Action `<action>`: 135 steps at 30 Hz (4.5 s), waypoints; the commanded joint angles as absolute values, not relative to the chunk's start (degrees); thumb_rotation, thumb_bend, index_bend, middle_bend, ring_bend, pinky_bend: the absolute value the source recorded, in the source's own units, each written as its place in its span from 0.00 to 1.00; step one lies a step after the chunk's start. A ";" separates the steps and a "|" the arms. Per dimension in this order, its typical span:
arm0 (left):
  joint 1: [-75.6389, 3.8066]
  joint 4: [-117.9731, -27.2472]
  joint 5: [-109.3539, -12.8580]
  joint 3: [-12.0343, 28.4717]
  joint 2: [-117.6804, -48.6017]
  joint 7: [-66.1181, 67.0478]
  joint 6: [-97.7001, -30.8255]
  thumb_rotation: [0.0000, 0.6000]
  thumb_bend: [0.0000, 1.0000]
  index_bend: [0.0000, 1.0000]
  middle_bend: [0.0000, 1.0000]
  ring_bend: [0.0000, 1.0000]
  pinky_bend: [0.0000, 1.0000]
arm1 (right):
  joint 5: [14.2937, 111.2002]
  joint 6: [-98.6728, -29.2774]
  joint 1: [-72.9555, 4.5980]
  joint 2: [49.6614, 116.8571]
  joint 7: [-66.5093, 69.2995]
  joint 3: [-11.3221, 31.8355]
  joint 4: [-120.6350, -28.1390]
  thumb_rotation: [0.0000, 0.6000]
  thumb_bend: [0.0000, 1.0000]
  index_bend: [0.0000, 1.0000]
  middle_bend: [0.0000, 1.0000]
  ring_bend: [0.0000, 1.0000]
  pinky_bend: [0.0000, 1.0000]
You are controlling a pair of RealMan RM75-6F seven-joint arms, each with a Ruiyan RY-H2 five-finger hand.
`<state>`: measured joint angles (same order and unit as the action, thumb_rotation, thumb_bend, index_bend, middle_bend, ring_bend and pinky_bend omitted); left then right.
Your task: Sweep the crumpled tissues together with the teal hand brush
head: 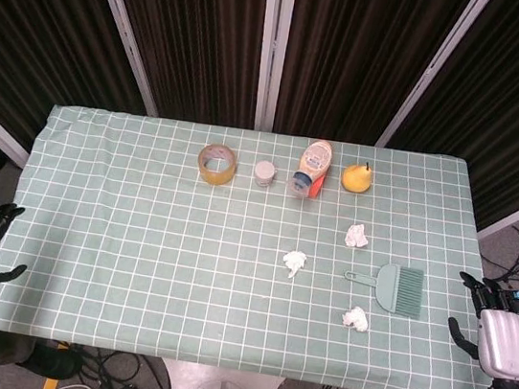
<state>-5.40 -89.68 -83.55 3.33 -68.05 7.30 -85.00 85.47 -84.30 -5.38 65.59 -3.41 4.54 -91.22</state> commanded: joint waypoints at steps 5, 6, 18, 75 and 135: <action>-5.54 -89.72 -83.44 3.24 -68.13 7.43 -84.66 1.00 0.02 0.16 0.14 0.07 0.13 | 85.92 -83.88 -5.68 65.23 -2.57 4.37 -91.89 1.00 0.23 0.15 0.28 0.15 0.27; -5.51 -89.81 -83.48 3.20 -68.08 7.45 -84.70 1.00 0.02 0.16 0.14 0.07 0.13 | 86.13 -83.59 -5.84 65.11 -2.03 4.27 -92.13 1.00 0.23 0.15 0.28 0.15 0.27; -4.68 -89.87 -84.00 2.71 -67.77 5.95 -85.74 1.00 0.02 0.16 0.14 0.07 0.13 | 79.65 -66.66 -15.93 72.97 -7.55 6.33 -90.09 1.00 0.13 0.16 0.31 0.15 0.27; -3.34 -88.05 -82.10 1.87 -68.69 3.67 -83.96 1.00 0.02 0.16 0.14 0.07 0.13 | 73.14 -57.89 -29.12 85.02 -20.81 5.56 -75.03 1.00 0.35 0.51 0.54 0.21 0.27; -2.87 -94.57 -82.57 1.96 -65.33 8.59 -85.03 1.00 0.02 0.16 0.14 0.07 0.13 | 93.29 -74.24 -38.77 81.13 55.06 -2.64 -66.98 1.00 0.44 0.58 0.58 0.25 0.20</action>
